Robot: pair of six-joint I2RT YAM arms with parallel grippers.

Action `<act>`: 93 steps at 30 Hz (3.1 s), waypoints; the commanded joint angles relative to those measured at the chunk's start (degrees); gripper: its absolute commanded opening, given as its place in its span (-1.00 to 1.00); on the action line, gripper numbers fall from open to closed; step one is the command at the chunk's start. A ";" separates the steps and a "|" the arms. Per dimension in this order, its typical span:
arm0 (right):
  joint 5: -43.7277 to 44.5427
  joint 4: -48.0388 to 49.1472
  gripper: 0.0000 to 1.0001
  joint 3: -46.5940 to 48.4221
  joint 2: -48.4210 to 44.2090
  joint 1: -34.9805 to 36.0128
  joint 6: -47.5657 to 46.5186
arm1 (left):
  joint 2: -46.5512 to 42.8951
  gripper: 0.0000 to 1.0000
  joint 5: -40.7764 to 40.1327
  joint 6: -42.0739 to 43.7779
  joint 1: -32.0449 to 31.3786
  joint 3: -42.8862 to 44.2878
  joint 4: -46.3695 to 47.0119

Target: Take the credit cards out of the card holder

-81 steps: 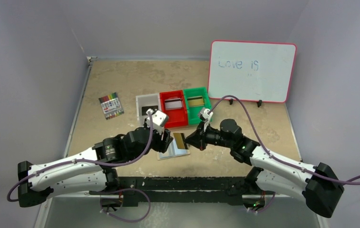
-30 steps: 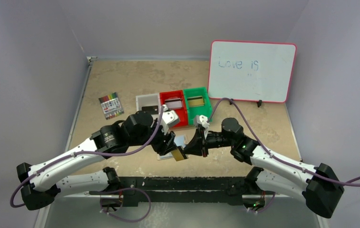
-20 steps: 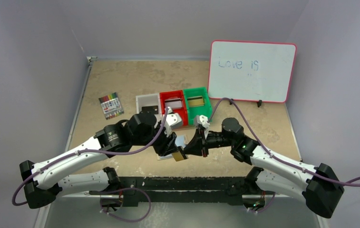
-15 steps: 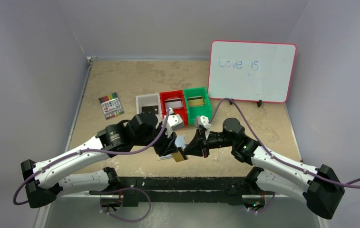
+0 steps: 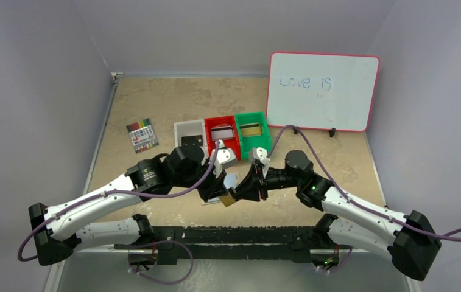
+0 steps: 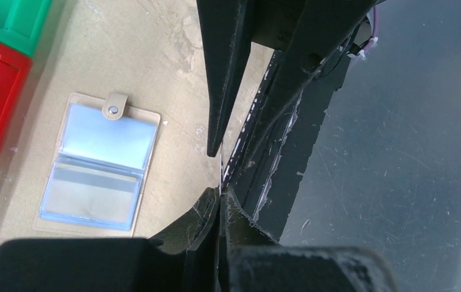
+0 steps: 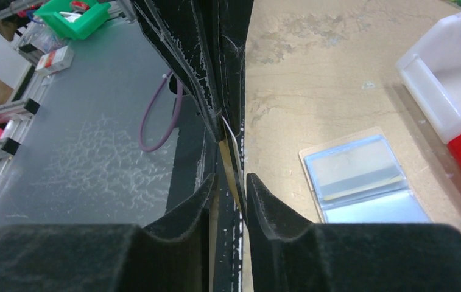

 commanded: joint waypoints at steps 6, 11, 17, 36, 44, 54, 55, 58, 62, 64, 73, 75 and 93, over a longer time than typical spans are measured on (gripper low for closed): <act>5.78 -0.62 0.06 2.94 -2.98 0.13 1.64 | -2.38 -1.00 0.67 -0.33 0.20 -1.17 4.17; 14.75 -0.11 0.41 1.56 -6.95 0.17 5.20 | -3.86 -1.00 -1.53 -0.78 0.16 -2.17 5.31; 20.57 1.18 0.49 -2.41 -13.45 0.15 5.25 | -5.50 -1.00 -3.60 -0.84 0.18 -3.37 6.10; 15.02 18.00 0.38 -9.77 -12.36 0.13 3.61 | -11.83 -1.00 -5.30 0.32 0.18 -9.89 15.59; 7.27 10.34 0.22 -3.66 -6.29 0.17 -8.09 | -12.23 -1.00 -4.05 0.79 0.17 -11.53 18.06; 3.01 15.05 -0.13 -4.48 -4.67 0.15 -6.72 | -12.67 -1.00 -2.36 1.27 0.12 -12.10 17.73; 2.70 15.34 -0.14 -4.55 -4.82 0.17 -6.61 | -12.59 -1.00 -2.30 1.29 0.15 -12.13 17.68; 0.68 16.85 -0.17 -4.59 -4.68 0.17 -6.22 | -12.51 -1.00 -2.29 1.48 0.12 -12.17 17.84; -0.05 17.24 -0.22 -4.11 -3.42 0.17 -5.76 | -12.47 -1.00 -2.07 1.36 0.17 -12.05 18.34; -0.59 17.31 -0.28 -3.82 -2.68 0.17 -5.67 | -12.36 -1.00 -1.82 1.37 0.12 -11.95 18.56; -1.31 17.74 -0.40 -3.81 -1.80 0.17 -4.65 | -12.08 -1.00 -0.79 1.65 0.17 -11.72 17.24; -1.46 17.92 -0.39 -4.03 -2.09 0.13 -4.44 | -12.08 -1.00 -0.84 1.74 0.14 -11.65 16.83; -3.47 23.56 -0.97 -5.49 -0.99 0.17 -1.05 | -11.27 -1.00 -1.77 1.42 0.19 -10.62 15.15</act>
